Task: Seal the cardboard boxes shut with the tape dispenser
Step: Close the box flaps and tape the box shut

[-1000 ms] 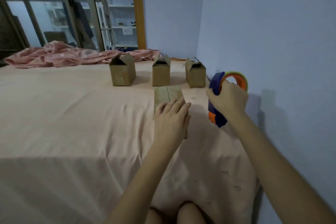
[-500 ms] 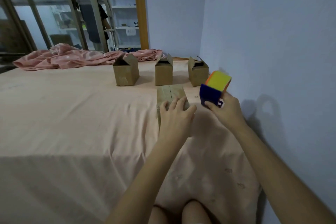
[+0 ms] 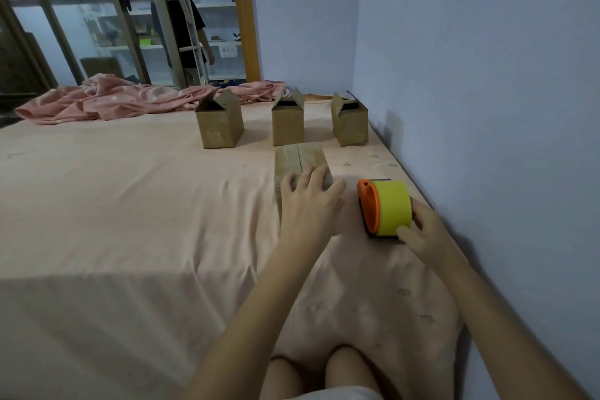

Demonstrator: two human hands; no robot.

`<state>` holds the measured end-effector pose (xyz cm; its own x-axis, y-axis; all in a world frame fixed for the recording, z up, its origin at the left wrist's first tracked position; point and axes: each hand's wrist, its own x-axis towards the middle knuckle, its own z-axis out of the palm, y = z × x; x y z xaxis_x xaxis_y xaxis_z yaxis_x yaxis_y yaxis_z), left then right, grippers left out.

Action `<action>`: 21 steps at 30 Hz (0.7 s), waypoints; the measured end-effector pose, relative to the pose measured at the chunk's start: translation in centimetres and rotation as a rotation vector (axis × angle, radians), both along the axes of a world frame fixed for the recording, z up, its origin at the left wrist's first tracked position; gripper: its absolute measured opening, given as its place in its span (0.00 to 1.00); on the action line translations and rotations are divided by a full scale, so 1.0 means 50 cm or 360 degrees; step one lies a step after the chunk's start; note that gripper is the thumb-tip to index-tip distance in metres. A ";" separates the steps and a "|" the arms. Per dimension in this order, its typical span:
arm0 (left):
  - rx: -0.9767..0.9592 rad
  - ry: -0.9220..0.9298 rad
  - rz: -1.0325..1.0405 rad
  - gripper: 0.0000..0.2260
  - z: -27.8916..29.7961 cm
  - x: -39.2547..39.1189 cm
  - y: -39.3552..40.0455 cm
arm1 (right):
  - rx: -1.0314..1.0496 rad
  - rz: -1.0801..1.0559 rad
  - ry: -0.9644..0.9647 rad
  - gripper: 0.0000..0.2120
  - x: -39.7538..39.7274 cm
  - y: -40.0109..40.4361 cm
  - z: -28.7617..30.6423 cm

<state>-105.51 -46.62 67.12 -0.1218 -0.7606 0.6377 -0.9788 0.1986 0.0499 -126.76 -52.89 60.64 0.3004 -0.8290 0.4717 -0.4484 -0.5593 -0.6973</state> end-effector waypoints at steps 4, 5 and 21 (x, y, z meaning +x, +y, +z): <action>-0.0025 -0.0008 0.0010 0.05 -0.004 0.000 0.003 | 0.0070 0.0064 -0.0151 0.21 -0.002 0.019 0.000; -0.0026 -0.0015 0.0023 0.05 -0.003 -0.002 0.004 | 0.0128 0.0048 -0.0203 0.20 0.000 0.023 0.003; 0.0253 0.2117 -0.0299 0.21 -0.009 0.113 0.031 | 0.0517 0.0244 -0.0718 0.28 0.231 0.092 0.128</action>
<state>-99.87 -45.07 66.69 0.4042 -0.8769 0.2602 -0.1303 0.2264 0.9653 -115.21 -48.31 67.04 0.2566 -0.9156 0.3096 0.0029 -0.3196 -0.9476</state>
